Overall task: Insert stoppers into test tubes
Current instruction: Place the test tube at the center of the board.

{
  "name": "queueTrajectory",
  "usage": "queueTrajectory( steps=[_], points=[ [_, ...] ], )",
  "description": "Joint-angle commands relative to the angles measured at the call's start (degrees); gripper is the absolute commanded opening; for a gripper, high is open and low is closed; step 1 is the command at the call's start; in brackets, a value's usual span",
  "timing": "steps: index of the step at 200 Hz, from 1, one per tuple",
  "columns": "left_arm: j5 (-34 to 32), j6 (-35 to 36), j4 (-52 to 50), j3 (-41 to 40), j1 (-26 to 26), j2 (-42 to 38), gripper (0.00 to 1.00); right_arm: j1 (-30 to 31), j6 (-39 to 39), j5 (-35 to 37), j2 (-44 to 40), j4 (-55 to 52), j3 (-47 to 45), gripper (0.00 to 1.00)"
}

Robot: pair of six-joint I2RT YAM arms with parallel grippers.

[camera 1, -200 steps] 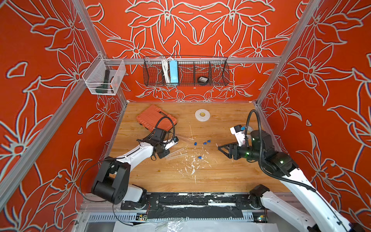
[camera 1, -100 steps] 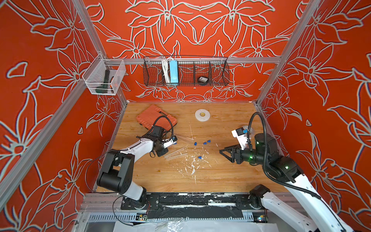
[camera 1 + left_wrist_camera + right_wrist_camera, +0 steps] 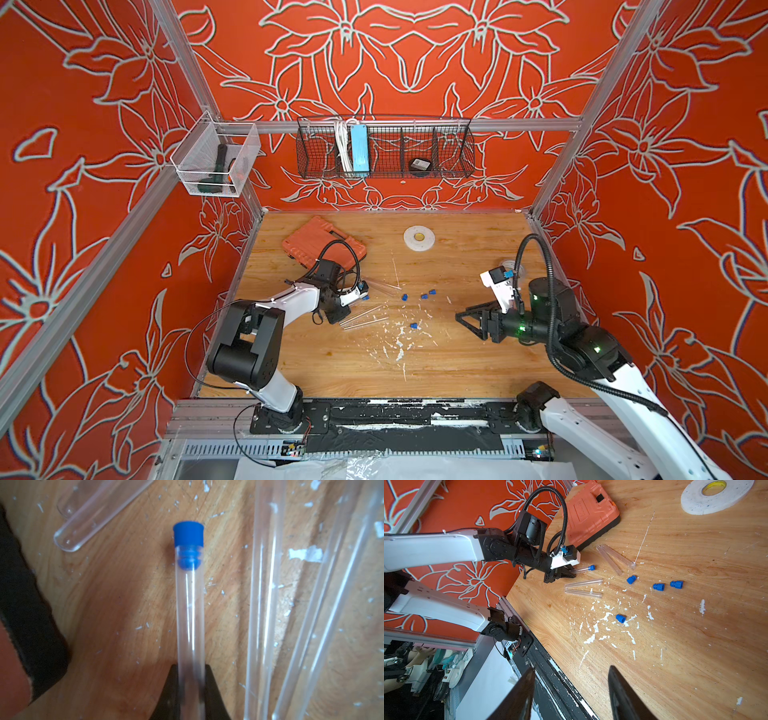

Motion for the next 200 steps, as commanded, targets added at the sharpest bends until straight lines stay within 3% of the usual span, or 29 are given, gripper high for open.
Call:
queueTrajectory(
  steps=[1,114,165,200],
  points=[
    [-0.43,0.65,-0.67,0.50,0.26,1.71,0.20,-0.19,-1.08,-0.57,-0.79,-0.85,1.33,0.57],
    [-1.57,-0.54,0.90,0.89,0.78,-3.15,0.35,-0.19,-0.91,-0.93,-0.20,-0.42,0.19,0.57],
    [3.73,-5.94,5.44,-1.21,1.02,-18.79,0.43,-0.19,-0.47,1.09,2.45,1.36,-1.54,0.57],
    [6.57,-0.36,6.12,-8.60,-6.77,-30.11,0.44,-0.19,-1.09,4.81,5.61,2.67,-2.66,0.57]
  ],
)
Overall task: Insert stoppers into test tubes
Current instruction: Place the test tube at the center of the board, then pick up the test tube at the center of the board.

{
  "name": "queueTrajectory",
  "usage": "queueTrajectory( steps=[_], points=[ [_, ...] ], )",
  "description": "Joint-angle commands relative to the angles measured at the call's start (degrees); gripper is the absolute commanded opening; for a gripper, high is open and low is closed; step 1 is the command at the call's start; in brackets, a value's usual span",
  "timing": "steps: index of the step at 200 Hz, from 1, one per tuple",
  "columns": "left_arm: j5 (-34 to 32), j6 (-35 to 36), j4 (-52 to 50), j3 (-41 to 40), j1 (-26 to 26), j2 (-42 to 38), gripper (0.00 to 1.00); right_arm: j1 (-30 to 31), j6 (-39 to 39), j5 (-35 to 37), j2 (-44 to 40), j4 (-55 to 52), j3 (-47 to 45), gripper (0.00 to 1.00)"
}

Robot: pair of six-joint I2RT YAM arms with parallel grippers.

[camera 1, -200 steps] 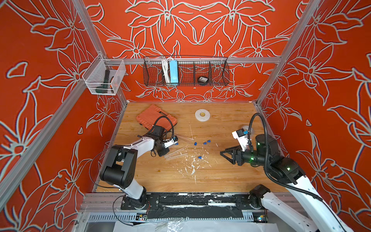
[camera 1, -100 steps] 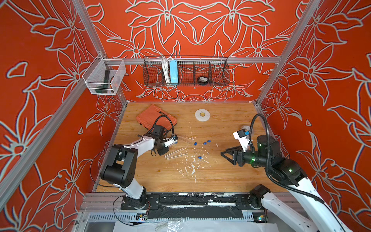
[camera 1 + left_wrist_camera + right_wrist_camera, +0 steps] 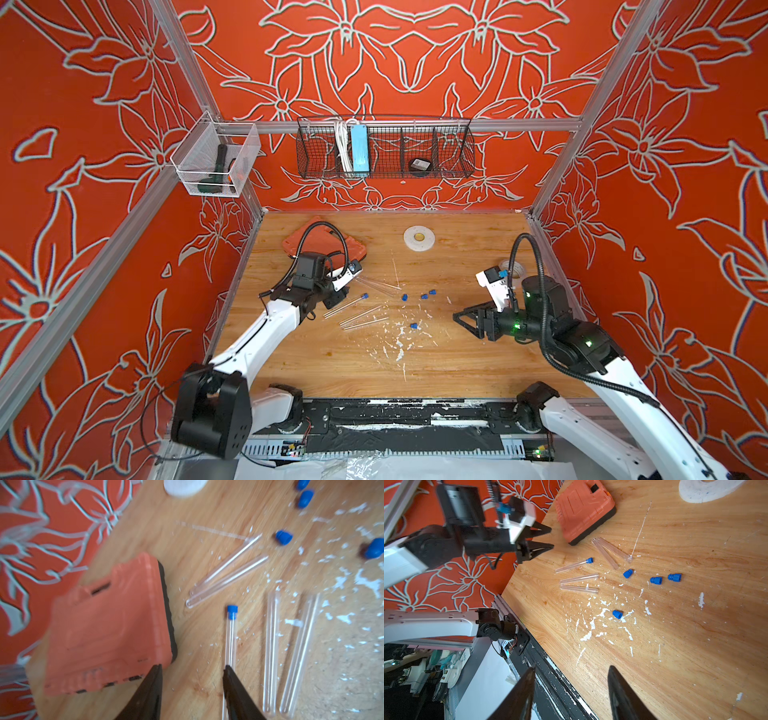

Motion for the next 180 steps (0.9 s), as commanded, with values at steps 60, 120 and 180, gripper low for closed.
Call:
queueTrajectory(
  steps=[60,120,180],
  points=[
    [-2.22,10.41,-0.46,-8.12,-16.99,-1.54,0.44,-0.21,-1.11,6.12,5.03,5.74,-4.40,0.55],
    [-4.54,9.81,-4.63,-1.97,-19.47,9.56,0.37,-0.17,-1.87,5.56,7.00,5.45,-3.73,0.54],
    [-6.72,8.03,-7.84,2.10,-20.08,16.55,0.36,-0.21,-2.12,4.77,6.67,5.43,-4.21,0.54]
  ],
)
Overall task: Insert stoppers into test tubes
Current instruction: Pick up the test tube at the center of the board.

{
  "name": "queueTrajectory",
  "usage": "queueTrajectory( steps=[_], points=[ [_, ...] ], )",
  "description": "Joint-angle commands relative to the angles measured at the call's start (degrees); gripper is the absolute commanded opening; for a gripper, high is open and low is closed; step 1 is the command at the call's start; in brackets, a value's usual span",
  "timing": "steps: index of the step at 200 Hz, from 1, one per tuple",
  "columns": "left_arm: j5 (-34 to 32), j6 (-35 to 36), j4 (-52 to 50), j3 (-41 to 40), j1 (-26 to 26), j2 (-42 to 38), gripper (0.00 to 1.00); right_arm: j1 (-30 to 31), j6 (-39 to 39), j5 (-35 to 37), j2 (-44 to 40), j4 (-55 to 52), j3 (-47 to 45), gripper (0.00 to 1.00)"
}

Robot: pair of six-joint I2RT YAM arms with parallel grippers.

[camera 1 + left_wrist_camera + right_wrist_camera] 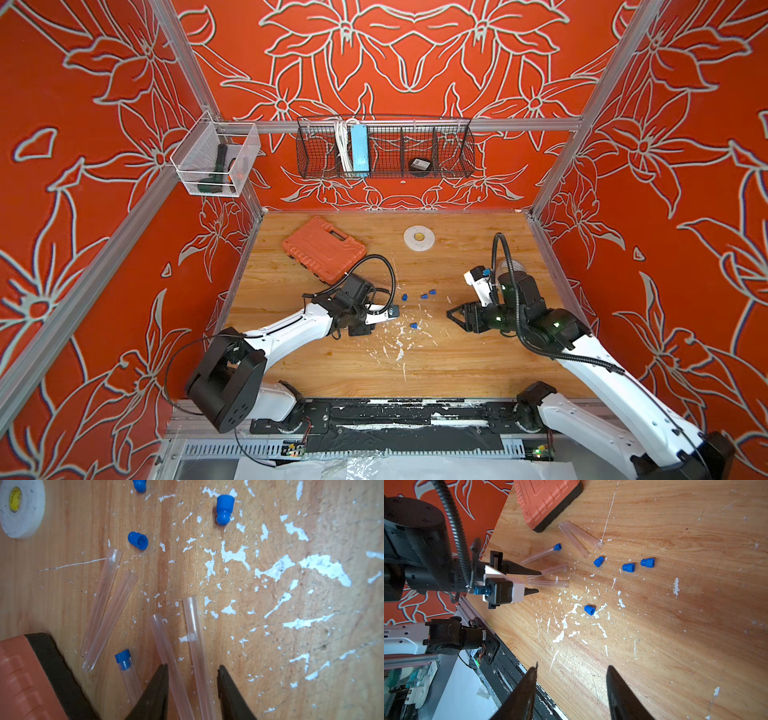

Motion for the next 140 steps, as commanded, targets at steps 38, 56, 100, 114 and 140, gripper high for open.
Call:
queueTrajectory(
  steps=[38,56,100,114,140],
  points=[
    [-2.52,-1.55,-3.49,3.58,-1.26,6.33,0.35,-0.16,-1.20,-0.86,-0.25,0.70,-0.34,0.54],
    [-2.69,-2.06,-3.25,4.02,-1.43,7.52,0.34,-0.20,-1.15,-1.16,-0.19,0.82,-0.44,0.54],
    [-4.33,-2.70,-3.17,4.72,-1.62,10.62,0.33,-0.19,-1.46,-1.78,0.19,0.98,-0.72,0.54],
    [-5.01,-3.07,-3.13,5.00,-1.61,11.30,0.32,-0.15,-1.70,-1.98,0.25,0.82,-0.67,0.54],
    [-5.68,-3.33,-3.25,5.10,-1.70,12.19,0.31,-0.14,-1.77,-2.17,0.19,0.76,-0.81,0.54]
  ],
)
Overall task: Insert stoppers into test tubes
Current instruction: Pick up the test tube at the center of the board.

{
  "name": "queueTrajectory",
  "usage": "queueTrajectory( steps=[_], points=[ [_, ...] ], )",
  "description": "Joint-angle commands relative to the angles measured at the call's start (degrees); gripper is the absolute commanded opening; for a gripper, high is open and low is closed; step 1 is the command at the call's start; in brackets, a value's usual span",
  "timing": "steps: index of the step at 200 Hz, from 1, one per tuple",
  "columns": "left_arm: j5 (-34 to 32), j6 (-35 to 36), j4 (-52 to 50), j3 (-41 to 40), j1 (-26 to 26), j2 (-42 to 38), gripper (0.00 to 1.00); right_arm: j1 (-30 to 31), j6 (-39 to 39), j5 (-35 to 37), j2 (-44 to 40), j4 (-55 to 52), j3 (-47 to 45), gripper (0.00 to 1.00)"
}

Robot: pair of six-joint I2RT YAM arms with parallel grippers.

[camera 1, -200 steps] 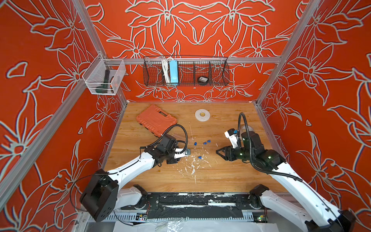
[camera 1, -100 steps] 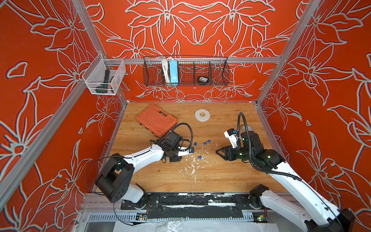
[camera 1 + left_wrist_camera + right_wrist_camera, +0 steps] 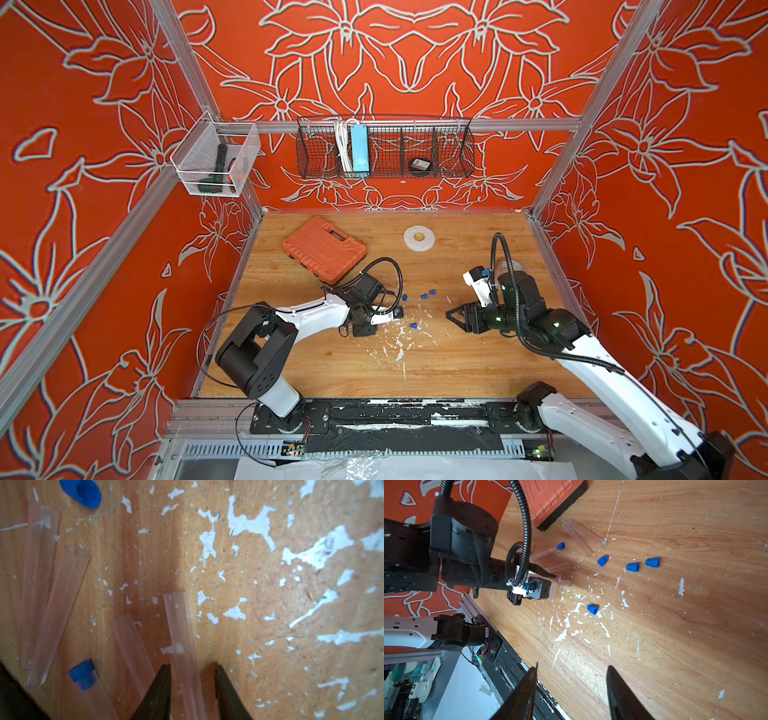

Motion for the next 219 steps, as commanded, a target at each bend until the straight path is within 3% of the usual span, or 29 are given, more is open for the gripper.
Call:
queueTrajectory(
  steps=[1,132,219],
  points=[
    [-0.87,-0.55,-1.33,1.03,-0.39,1.11,0.30,-0.14,-1.11,-0.93,0.10,0.75,-0.78,0.54],
    [-0.60,-3.74,-2.09,-0.87,-1.00,0.10,0.08,-0.18,-1.51,0.30,-1.63,-0.83,-0.60,0.54],
    [15.68,-8.81,5.94,-7.33,-2.12,-18.59,0.07,0.28,3.32,-4.17,-0.48,2.67,-3.05,0.56]
  ],
)
